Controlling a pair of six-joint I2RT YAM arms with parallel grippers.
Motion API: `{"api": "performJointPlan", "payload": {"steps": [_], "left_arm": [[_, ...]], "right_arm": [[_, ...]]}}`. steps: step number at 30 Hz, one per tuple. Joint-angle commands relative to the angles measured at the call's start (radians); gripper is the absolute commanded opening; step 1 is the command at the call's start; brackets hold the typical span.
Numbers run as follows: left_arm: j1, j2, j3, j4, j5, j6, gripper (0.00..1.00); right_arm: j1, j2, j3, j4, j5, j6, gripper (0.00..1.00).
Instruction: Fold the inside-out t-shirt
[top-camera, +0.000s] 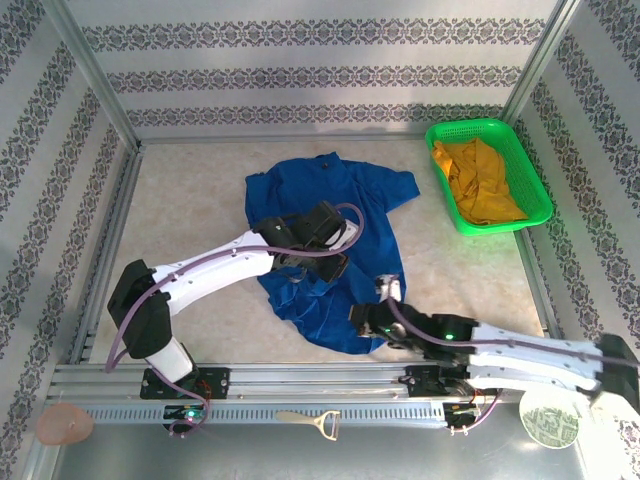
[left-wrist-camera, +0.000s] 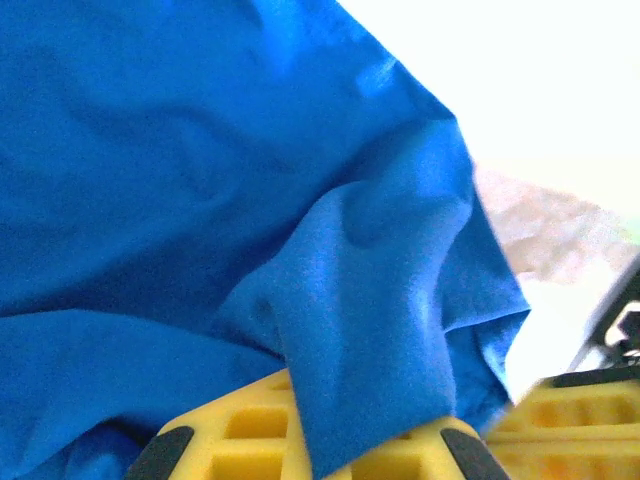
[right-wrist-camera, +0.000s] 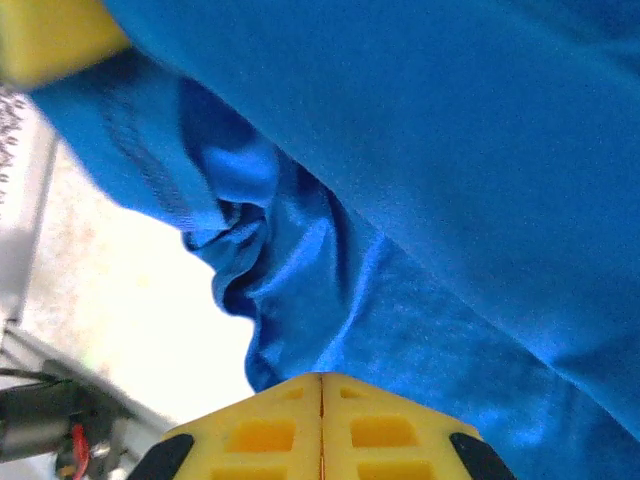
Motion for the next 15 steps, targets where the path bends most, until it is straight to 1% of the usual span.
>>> {"api": "performJointPlan", "payload": {"steps": [1,4,6,8,11,15], "left_arm": [[0.009,-0.039,0.052,-0.055,0.054,-0.064,0.0],[0.009,-0.06,0.071,-0.073,0.078,-0.088,0.0],[0.009,-0.082,0.085,-0.095,0.087,-0.094,0.0],[0.009,-0.109,0.1,-0.124,0.094,-0.099,0.0],[0.009,-0.149,0.111,-0.139,0.118,-0.118,0.0],[0.009,-0.189,0.14,-0.156,0.157,-0.148,0.0]], "right_arm": [[0.027,0.211,-0.005,0.312,0.182,0.098,0.0],[0.023,0.406,0.067,0.375,0.266,0.11,0.0],[0.008,0.501,0.074,0.438,0.309,0.127,0.0],[-0.043,0.579,0.064,0.527,0.297,0.134,0.0],[-0.124,0.682,0.085,0.644,0.243,0.1,0.0],[-0.214,0.79,0.126,0.744,0.19,0.084,0.0]]}}
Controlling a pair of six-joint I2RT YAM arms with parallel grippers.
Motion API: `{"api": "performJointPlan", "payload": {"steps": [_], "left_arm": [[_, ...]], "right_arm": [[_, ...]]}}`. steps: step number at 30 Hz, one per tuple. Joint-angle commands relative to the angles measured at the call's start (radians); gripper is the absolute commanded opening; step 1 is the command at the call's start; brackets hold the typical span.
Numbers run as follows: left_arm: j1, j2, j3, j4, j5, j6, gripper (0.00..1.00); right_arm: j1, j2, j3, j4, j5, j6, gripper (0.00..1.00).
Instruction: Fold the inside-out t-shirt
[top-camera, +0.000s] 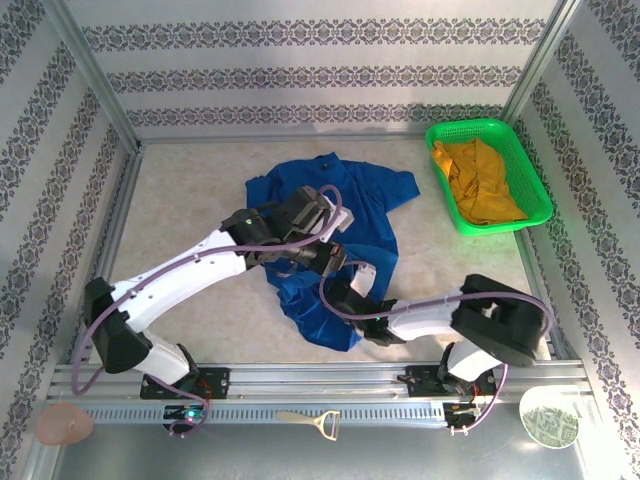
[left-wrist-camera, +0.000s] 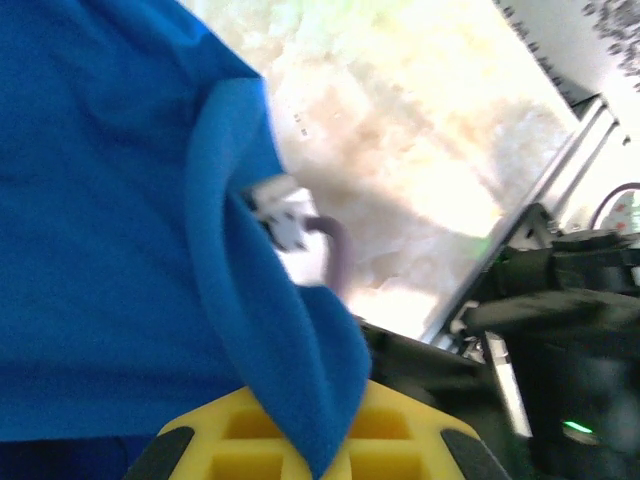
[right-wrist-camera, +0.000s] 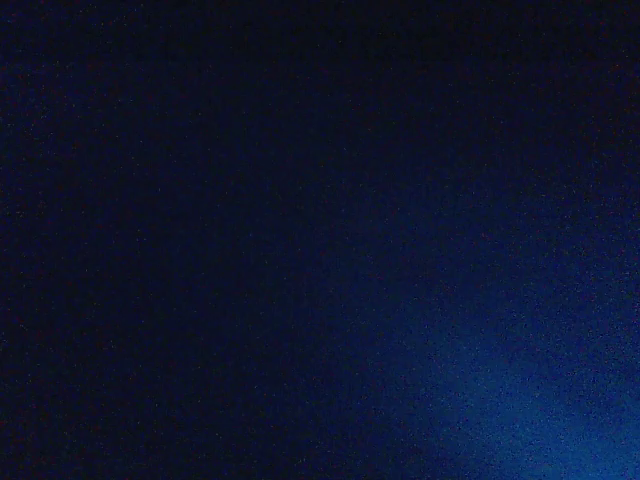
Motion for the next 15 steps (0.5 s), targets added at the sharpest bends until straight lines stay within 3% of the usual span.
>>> {"api": "performJointPlan", "payload": {"steps": [1,5,10,15], "left_arm": [[0.009,-0.046,0.057,-0.057,0.063,-0.051,0.0],[0.009,-0.068,0.095,-0.055,0.09,-0.087,0.0],[0.007,-0.045,0.145,-0.03,0.141,-0.127,0.0],[-0.007,-0.018,0.203,-0.038,0.171,-0.136,0.0]], "right_arm": [[-0.066,0.065,0.04,0.16,-0.021,-0.003,0.0],[-0.128,0.132,0.083,0.209,-0.072,-0.003,0.0],[-0.1,0.225,0.197,0.207,-0.112,-0.015,0.0],[-0.159,0.331,0.214,0.297,-0.134,0.077,0.0]]}}
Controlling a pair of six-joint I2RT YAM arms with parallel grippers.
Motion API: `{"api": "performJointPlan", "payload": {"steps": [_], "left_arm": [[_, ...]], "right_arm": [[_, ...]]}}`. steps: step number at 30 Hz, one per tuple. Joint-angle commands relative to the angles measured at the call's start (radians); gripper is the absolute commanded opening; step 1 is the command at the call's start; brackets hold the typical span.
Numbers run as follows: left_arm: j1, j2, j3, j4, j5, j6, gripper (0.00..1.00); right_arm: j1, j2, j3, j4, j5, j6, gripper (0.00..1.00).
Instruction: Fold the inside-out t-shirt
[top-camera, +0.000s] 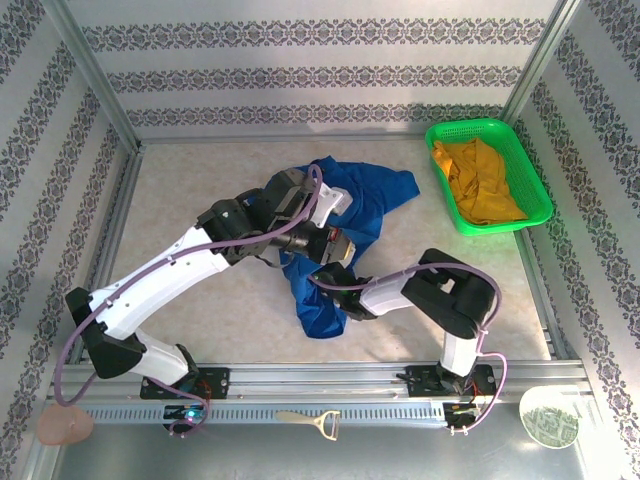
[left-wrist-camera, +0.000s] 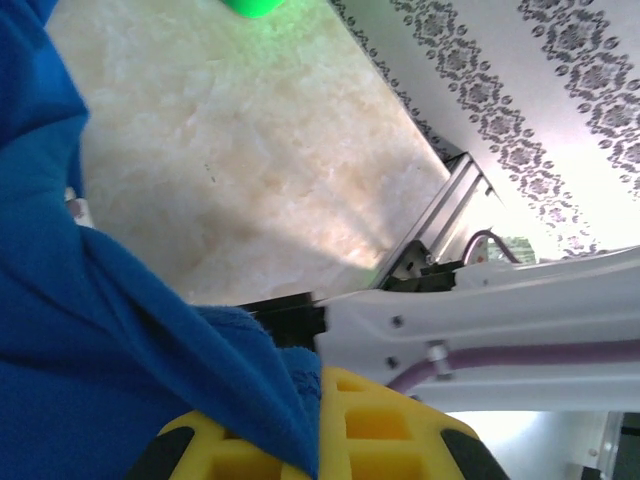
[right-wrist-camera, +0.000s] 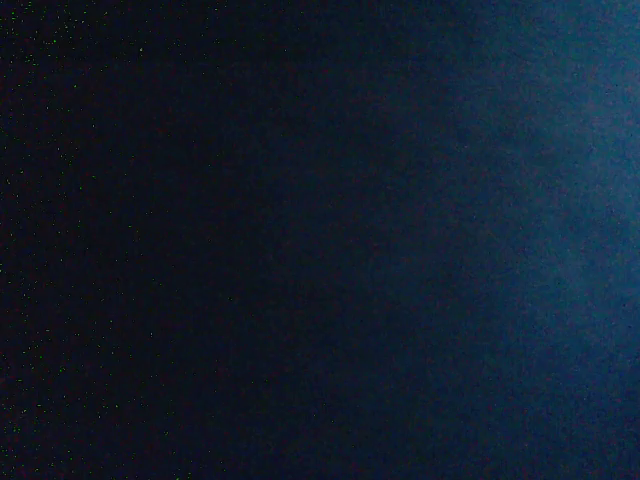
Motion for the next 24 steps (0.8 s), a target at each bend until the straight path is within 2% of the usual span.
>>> {"api": "performJointPlan", "payload": {"steps": [1,7,12,15,18,21,24], "left_arm": [[-0.01,0.008,0.066,-0.009,0.072,-0.028,0.0],[-0.023,-0.017,0.065,0.03,0.098,-0.047,0.0],[-0.033,-0.013,0.017,0.097,0.117,-0.087,0.0],[-0.051,0.014,0.021,0.144,0.137,-0.116,0.0],[-0.093,0.056,0.085,0.139,0.145,-0.115,0.0],[-0.137,0.091,0.157,0.133,0.145,-0.113,0.0],[-0.178,0.114,0.2,0.153,0.149,-0.122,0.0]], "right_arm": [[-0.064,0.061,-0.001,0.058,-0.045,0.06,0.0],[-0.166,0.001,-0.039,0.041,-0.057,0.071,0.0],[-0.158,-0.041,0.063,-0.028,-0.116,-0.005,0.0],[-0.167,0.002,0.133,-0.07,-0.127,0.0,0.0],[-0.222,0.056,0.146,-0.049,-0.131,0.07,0.0],[-0.27,0.092,0.18,-0.026,-0.203,0.075,0.01],[-0.28,0.08,0.222,-0.066,-0.25,0.038,0.39]]}}
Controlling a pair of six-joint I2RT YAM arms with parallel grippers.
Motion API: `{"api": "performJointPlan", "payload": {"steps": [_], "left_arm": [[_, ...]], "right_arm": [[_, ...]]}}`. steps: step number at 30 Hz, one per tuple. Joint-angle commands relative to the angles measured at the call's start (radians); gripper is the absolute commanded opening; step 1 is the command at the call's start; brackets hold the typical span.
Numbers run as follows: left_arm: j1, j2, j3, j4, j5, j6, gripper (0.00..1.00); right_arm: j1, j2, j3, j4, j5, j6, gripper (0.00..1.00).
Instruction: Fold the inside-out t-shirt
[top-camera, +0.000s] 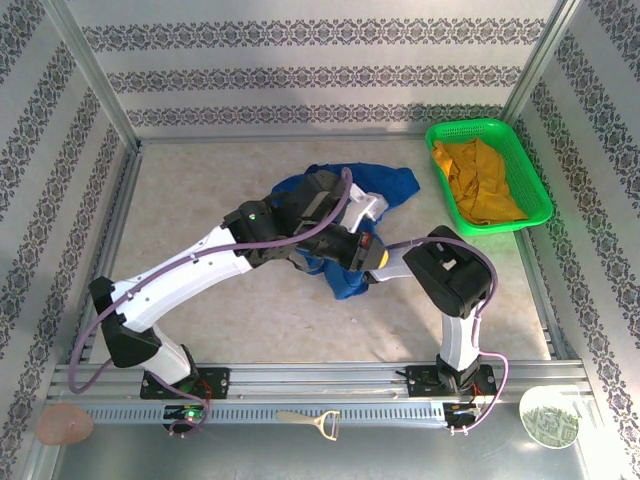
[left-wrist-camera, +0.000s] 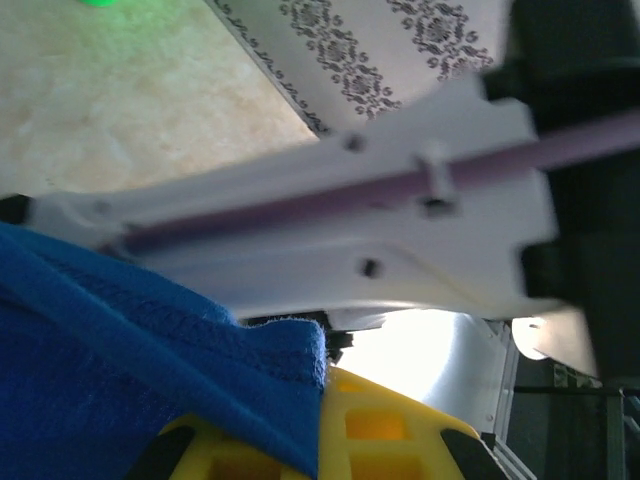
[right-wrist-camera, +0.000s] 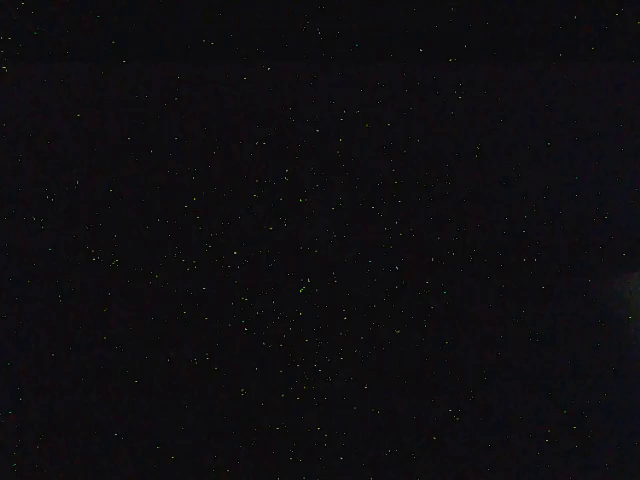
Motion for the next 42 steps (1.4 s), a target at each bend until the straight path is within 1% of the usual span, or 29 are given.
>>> {"api": "performJointPlan", "payload": {"steps": [1,2,4,6,10,14,16,17,20,21,22,23,25,27,30,34,37,39,42], "left_arm": [[-0.059,0.0,0.069,0.076,0.059,-0.022,0.0],[-0.07,0.001,0.075,0.09,0.06,-0.029,0.0],[-0.086,0.003,0.085,0.103,0.06,-0.041,0.0],[-0.104,0.006,0.1,0.112,0.058,-0.05,0.0],[-0.145,0.031,0.159,0.12,0.048,-0.051,0.0],[-0.149,0.101,0.212,0.186,0.049,-0.099,0.0],[-0.161,0.173,0.324,0.22,0.086,-0.127,0.0],[-0.175,0.229,0.437,0.182,0.089,-0.115,0.0],[-0.21,0.415,0.802,-0.013,0.113,-0.058,0.0],[-0.217,0.466,0.895,-0.076,0.12,-0.045,0.0],[-0.22,0.493,0.937,-0.112,0.126,-0.039,0.0],[-0.222,0.504,0.944,-0.136,0.125,-0.03,0.0],[-0.226,0.483,0.888,-0.14,0.109,-0.01,0.0],[-0.225,0.432,0.78,-0.088,0.092,-0.003,0.0],[-0.218,0.351,0.609,0.021,0.067,-0.018,0.0],[-0.201,0.279,0.446,0.095,0.031,-0.038,0.0],[-0.182,0.225,0.327,0.162,0.008,-0.059,0.0],[-0.168,0.193,0.253,0.213,0.009,-0.082,0.0],[-0.154,0.167,0.189,0.258,0.01,-0.105,0.0]], "right_arm": [[-0.01,-0.005,0.049,-0.042,-0.074,-0.018,0.51],[-0.012,-0.012,0.05,-0.042,-0.074,-0.022,0.58],[-0.016,-0.015,0.062,-0.053,-0.078,-0.029,0.63],[-0.031,-0.002,0.087,-0.081,-0.088,-0.032,0.64],[-0.078,0.064,0.116,-0.078,-0.104,0.036,0.67],[-0.098,0.124,0.197,-0.104,-0.13,0.023,0.7],[-0.105,0.144,0.221,-0.121,-0.124,0.018,0.74],[-0.11,0.15,0.23,-0.132,-0.121,0.018,0.76],[-0.122,0.158,0.247,-0.167,-0.101,0.021,0.83],[-0.125,0.159,0.256,-0.191,-0.101,0.017,0.84],[-0.127,0.159,0.269,-0.221,-0.099,0.01,0.84],[-0.127,0.155,0.281,-0.26,-0.093,0.001,0.84],[-0.126,0.146,0.295,-0.322,-0.08,-0.006,0.85],[-0.126,0.134,0.31,-0.414,-0.058,0.008,0.85],[-0.126,0.113,0.332,-0.538,-0.02,0.002,0.89],[-0.126,0.078,0.368,-0.67,0.017,-0.025,0.9],[-0.113,0.068,0.45,-0.879,0.075,-0.04,0.9],[-0.112,0.105,0.53,-1.044,0.09,-0.017,0.9],[-0.109,0.187,0.641,-1.247,0.092,0.025,0.9]]}}
